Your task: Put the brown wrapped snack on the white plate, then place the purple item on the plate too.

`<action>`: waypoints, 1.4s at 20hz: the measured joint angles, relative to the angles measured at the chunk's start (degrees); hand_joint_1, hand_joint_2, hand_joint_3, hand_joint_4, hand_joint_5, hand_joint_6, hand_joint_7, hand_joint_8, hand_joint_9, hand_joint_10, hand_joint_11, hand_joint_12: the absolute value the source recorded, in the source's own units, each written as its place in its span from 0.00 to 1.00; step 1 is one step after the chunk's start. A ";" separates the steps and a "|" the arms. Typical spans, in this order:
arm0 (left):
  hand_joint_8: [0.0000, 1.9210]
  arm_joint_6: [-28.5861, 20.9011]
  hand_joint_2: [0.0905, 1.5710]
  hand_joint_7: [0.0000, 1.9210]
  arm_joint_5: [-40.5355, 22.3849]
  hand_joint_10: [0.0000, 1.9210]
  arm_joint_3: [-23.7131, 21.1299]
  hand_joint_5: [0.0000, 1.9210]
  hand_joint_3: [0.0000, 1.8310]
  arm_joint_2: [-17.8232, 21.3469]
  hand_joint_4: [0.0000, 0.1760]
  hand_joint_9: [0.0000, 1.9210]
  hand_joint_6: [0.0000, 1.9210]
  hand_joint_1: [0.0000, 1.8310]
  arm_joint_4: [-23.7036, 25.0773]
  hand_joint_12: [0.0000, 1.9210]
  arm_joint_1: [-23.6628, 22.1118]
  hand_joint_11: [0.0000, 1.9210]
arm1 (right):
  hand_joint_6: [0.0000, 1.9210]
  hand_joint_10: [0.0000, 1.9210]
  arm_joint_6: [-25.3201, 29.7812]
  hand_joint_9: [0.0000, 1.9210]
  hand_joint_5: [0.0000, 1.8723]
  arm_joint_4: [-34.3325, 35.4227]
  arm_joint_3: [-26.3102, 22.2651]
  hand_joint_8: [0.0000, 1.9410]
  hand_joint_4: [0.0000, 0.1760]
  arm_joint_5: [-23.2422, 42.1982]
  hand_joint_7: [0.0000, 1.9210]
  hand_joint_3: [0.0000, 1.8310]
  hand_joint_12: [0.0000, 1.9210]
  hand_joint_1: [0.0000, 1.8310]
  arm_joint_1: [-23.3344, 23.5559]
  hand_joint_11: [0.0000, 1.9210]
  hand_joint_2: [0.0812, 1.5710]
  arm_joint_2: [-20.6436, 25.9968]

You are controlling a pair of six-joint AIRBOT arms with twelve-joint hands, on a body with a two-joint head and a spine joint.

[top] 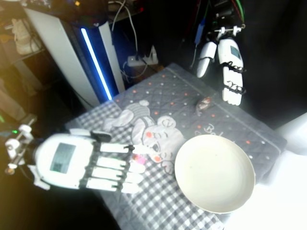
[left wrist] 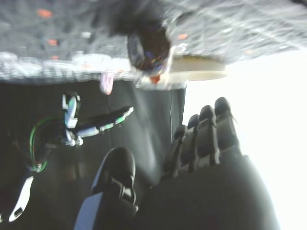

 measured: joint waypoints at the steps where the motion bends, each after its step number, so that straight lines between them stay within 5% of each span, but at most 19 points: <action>1: 0.00 0.00 0.54 0.18 0.70 0.01 0.00 0.20 0.00 -0.44 0.67 0.23 0.00 0.43 0.85 0.54 -0.33 0.02 | 0.00 0.00 0.00 0.21 0.23 -0.07 0.00 0.00 0.39 -0.26 0.23 0.00 0.19 0.45 0.00 0.11 0.69 0.00; 2: 0.00 0.07 0.54 0.19 1.86 0.00 0.24 0.21 0.00 -0.94 0.60 0.24 0.00 0.46 2.14 0.53 -0.68 0.04 | 0.00 0.00 0.00 0.21 0.23 -0.02 0.00 0.00 0.47 -0.24 0.23 0.00 0.18 0.46 0.00 0.11 0.68 0.00; 3: 0.00 -0.09 0.52 0.19 3.23 0.00 0.48 0.22 0.00 -1.29 0.61 0.24 0.00 0.48 3.50 0.53 -1.44 0.04 | 0.00 0.00 0.00 0.22 0.23 -0.02 0.00 0.00 0.40 -0.11 0.24 0.00 0.19 0.46 0.00 0.12 0.68 0.00; 5: 0.00 -0.17 0.52 0.19 6.05 0.00 2.23 0.20 0.00 -2.25 0.73 0.25 0.00 0.46 6.73 0.54 -3.58 0.05 | 0.00 0.00 0.00 0.22 0.23 0.28 0.07 0.00 0.37 -0.15 0.24 0.00 0.19 0.44 0.00 0.13 0.68 0.00; 6: 0.00 -0.17 0.53 0.19 8.39 0.00 3.56 0.19 0.00 -3.28 0.82 0.25 0.00 0.43 8.41 0.53 -4.83 0.05 | 0.00 0.00 0.00 0.22 0.23 0.42 0.13 0.00 0.49 -0.09 0.24 0.00 0.19 0.43 0.00 0.14 0.68 0.00; 7: 0.00 -0.17 0.52 0.18 10.21 0.00 4.44 0.19 0.00 -4.09 0.87 0.25 0.00 0.44 9.75 0.55 -5.53 0.05 | 0.00 0.00 0.00 0.23 0.23 0.42 0.13 0.00 0.50 -0.04 0.24 0.00 0.19 0.44 0.00 0.14 0.68 0.00; 9: 0.00 -0.17 0.52 0.22 14.01 0.00 5.55 0.21 0.00 -6.01 0.86 0.28 0.00 0.46 12.70 0.62 -6.60 0.06 | 0.00 0.00 0.00 0.23 0.24 0.37 0.13 0.00 0.30 0.00 0.25 0.00 0.18 0.47 0.00 0.13 0.67 -0.04; 10: 0.00 -0.15 0.53 0.23 15.21 0.00 5.90 0.21 0.00 -6.75 0.86 0.29 0.00 0.45 13.49 0.64 -6.93 0.05 | 0.00 0.00 0.00 0.23 0.24 0.39 0.13 0.00 0.36 -0.02 0.24 0.00 0.18 0.46 0.00 0.13 0.68 -0.07; 12: 0.01 -0.17 0.52 0.32 15.78 0.02 6.56 0.28 0.00 -7.76 0.58 0.37 0.00 0.50 13.84 0.66 -7.32 0.11 | 0.00 0.00 0.00 0.22 0.24 0.42 0.22 0.00 0.34 -0.04 0.24 0.00 0.18 0.46 0.00 0.14 0.68 -0.13; 13: 0.03 -0.22 0.53 0.44 15.91 0.07 6.67 0.37 0.00 -7.89 0.23 0.46 0.01 0.55 13.88 0.70 -7.37 0.15 | 0.00 0.00 0.00 0.23 0.24 0.39 0.24 0.00 0.29 -0.02 0.25 0.00 0.18 0.46 0.00 0.15 0.68 -0.13; 14: 0.04 -0.20 0.57 0.51 16.20 0.26 7.08 0.42 0.00 -8.26 0.04 0.45 0.01 0.55 13.94 0.73 -7.52 0.17 | 0.00 0.00 0.00 0.23 0.24 0.37 0.35 0.00 0.31 -0.04 0.25 0.00 0.18 0.46 0.00 0.15 0.68 -0.15; 15: 0.35 -0.17 0.62 0.57 16.13 0.62 7.45 0.57 0.00 -8.44 0.00 0.49 0.27 0.61 13.64 0.88 -7.74 0.27 | 0.00 0.00 0.00 0.22 0.24 0.42 0.48 0.00 0.35 -0.02 0.24 0.00 0.18 0.44 0.00 0.14 0.68 -0.26; 16: 0.63 -0.20 0.66 0.53 16.02 0.83 7.50 0.55 0.00 -8.44 0.00 0.47 0.41 0.61 12.96 0.97 -7.74 0.29 | 0.00 0.00 0.00 0.22 0.24 0.57 0.48 0.00 0.32 0.04 0.24 0.00 0.18 0.44 0.00 0.14 0.68 -0.35; 17: 0.80 -0.22 0.66 0.49 16.04 0.96 7.50 0.55 0.00 -8.44 0.00 0.47 0.45 0.62 12.66 0.99 -7.74 0.35 | 0.00 0.00 0.00 0.22 0.24 0.46 0.48 0.00 0.33 0.00 0.24 0.00 0.18 0.44 0.00 0.14 0.68 -0.35; 19: 0.94 -0.20 0.66 0.45 15.32 1.00 7.50 0.56 0.00 -8.44 0.00 0.49 0.43 0.62 11.93 1.00 -7.78 0.40 | 0.00 0.00 0.00 0.22 0.24 0.39 0.48 0.00 0.32 -0.07 0.24 0.00 0.18 0.45 0.00 0.14 0.69 -0.35; 23: 0.84 0.07 0.66 0.42 11.15 0.99 9.92 0.57 0.00 -10.10 0.00 0.41 0.41 0.64 9.77 1.00 -14.51 0.34 | 0.00 0.00 0.00 0.23 0.25 0.42 0.48 0.00 0.31 0.09 0.24 0.00 0.19 0.45 0.00 0.15 0.68 -0.39; 25: 0.80 1.42 0.65 0.45 10.25 0.96 12.98 0.58 0.00 -13.14 0.00 0.44 0.39 0.63 8.50 1.00 -18.51 0.46 | 0.00 0.00 0.00 0.23 0.24 0.57 0.59 0.00 0.26 0.11 0.24 0.00 0.19 0.45 0.00 0.14 0.69 -0.70; 26: 0.78 1.53 0.65 0.45 9.68 0.95 15.52 0.59 0.00 -16.00 0.00 0.46 0.38 0.63 7.85 1.00 -20.33 0.50 | 0.00 0.00 0.00 0.23 0.24 0.50 0.61 0.00 0.30 0.07 0.24 0.00 0.22 0.44 0.00 0.12 0.69 -0.94; 28: 0.77 1.36 0.63 0.43 11.74 0.96 20.02 0.61 0.00 -21.00 0.00 0.42 0.33 0.63 8.59 1.00 -22.10 0.40 | 0.00 0.00 0.02 0.23 0.24 0.37 1.40 0.00 0.33 0.13 0.24 0.00 0.35 0.44 0.00 0.06 0.69 -1.84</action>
